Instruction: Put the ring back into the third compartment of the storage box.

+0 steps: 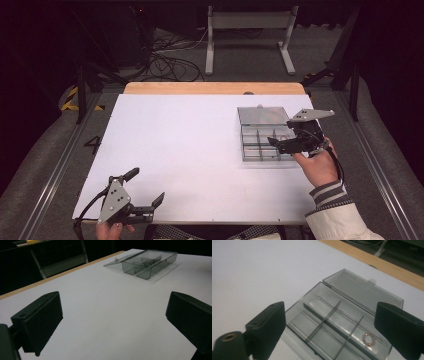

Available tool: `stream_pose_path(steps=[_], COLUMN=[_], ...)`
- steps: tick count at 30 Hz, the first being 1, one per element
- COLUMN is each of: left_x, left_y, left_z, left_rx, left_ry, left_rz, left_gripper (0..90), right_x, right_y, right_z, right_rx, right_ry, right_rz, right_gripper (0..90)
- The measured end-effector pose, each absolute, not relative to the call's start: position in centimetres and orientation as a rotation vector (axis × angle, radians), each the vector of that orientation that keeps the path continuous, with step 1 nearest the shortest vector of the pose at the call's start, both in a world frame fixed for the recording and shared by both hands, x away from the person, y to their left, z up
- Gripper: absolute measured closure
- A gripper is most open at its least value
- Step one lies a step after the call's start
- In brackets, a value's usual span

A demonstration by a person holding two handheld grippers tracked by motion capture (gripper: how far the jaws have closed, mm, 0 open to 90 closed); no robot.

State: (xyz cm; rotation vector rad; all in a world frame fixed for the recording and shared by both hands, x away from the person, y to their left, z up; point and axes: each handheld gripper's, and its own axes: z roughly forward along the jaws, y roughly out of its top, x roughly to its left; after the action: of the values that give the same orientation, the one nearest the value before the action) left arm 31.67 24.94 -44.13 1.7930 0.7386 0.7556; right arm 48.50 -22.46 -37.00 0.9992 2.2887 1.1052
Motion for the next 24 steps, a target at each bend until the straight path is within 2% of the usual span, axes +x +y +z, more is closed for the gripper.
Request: stream_pose_path(steps=[4, 12, 24], left_x=[31.7, 31.6, 31.6], left_y=[24.9, 24.9, 24.9], left_z=[-44.1, -44.1, -44.1], left_rx=[1.793, 1.789, 1.789], left_ry=[0.739, 0.744, 0.745], left_rz=[0.756, 0.750, 0.748], left_gripper=[1.3, 1.3, 1.3], right_x=[47.4, 45.3, 43.0], right_y=[-22.1, -22.0, -22.2], right_z=[-36.7, -36.7, -38.0], right_rx=[0.952, 0.866, 0.754], right_ry=[2.332, 2.328, 2.322], right_rz=[1.187, 1.289, 1.415], right_gripper=[4.0, 0.2, 0.0])
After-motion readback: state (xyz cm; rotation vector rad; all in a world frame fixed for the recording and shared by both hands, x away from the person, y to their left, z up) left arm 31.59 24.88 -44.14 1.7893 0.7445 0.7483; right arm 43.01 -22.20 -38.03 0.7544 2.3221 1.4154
